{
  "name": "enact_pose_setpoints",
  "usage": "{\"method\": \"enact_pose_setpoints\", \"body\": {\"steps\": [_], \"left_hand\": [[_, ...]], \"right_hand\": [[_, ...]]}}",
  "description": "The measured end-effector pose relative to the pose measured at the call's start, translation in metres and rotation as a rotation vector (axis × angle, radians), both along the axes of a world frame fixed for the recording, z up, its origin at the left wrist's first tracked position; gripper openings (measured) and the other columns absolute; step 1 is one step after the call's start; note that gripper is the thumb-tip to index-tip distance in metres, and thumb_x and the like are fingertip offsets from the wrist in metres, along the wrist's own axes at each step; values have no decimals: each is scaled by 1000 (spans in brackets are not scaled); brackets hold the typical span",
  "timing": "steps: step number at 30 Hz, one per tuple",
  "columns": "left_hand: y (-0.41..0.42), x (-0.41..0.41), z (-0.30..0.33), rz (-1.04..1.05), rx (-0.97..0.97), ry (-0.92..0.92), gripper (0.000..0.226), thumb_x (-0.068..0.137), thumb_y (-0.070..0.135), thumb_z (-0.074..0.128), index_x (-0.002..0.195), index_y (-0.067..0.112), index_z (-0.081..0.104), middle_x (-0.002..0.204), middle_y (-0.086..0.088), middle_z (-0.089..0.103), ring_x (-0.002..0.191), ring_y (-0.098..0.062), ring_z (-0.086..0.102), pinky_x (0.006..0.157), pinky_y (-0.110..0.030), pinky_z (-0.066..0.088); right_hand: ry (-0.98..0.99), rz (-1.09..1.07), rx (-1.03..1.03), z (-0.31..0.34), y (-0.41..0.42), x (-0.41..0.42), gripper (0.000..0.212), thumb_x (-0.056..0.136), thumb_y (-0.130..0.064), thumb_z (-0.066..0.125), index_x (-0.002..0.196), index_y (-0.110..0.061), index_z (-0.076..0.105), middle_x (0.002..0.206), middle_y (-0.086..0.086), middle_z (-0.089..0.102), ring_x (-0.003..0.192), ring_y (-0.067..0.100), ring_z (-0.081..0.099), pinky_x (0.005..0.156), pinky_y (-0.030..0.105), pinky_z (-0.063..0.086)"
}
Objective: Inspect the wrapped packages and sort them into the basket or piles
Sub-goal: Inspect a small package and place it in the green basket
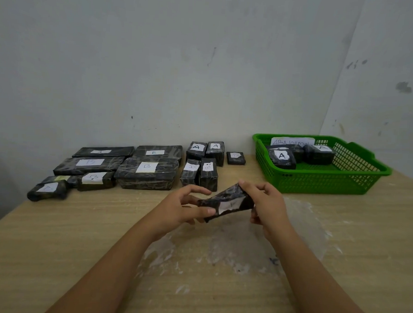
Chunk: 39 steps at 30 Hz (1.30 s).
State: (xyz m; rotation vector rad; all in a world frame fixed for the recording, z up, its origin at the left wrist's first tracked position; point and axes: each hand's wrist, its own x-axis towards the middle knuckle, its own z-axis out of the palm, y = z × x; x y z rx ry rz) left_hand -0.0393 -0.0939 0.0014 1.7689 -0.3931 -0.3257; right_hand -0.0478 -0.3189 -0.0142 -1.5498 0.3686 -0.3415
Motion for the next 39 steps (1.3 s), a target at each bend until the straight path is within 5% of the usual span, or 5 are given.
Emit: {"method": "enact_pose_setpoints", "body": {"steps": [5, 11, 25, 33, 39], "left_hand": [[-1, 7, -8, 99, -65, 39, 24, 90, 26, 75, 111, 15, 71, 88, -5, 77, 76, -21, 72, 69, -29, 55], [-1, 10, -9, 174, -67, 74, 23, 98, 35, 66, 108, 15, 72, 92, -6, 77, 71, -18, 71, 63, -27, 49], [-18, -10, -4, 175, -114, 15, 32, 91, 39, 69, 117, 19, 71, 105, -2, 79, 96, -22, 77, 87, -39, 59], [-24, -12, -5, 83, -164, 100, 44, 83, 39, 73, 121, 17, 70, 108, -8, 78, 97, -33, 76, 90, -50, 60], [-22, -9, -11, 52, -186, 124, 47, 82, 33, 75, 123, 9, 69, 109, -16, 77, 99, -36, 75, 87, -47, 62]], "right_hand": [[34, 77, -166, 1, 0, -2, 48, 84, -69, 68, 95, -22, 65, 80, 6, 61, 55, 17, 52, 47, 28, 42], [-43, 294, -311, 5, -8, -9, 39, 83, -52, 78, 113, -30, 66, 110, -9, 70, 91, 13, 71, 66, 28, 59], [-81, 482, -159, 12, -15, -18, 28, 82, -17, 85, 108, -21, 75, 104, 8, 74, 84, 10, 73, 77, 32, 62], [-55, 575, -225, 11, -8, -20, 37, 73, -19, 92, 95, -11, 63, 97, 11, 77, 82, 16, 74, 73, 31, 59], [-49, 586, -235, 10, -5, -21, 30, 76, -27, 90, 97, -12, 74, 103, 10, 76, 96, 24, 74, 90, 40, 57]]}}
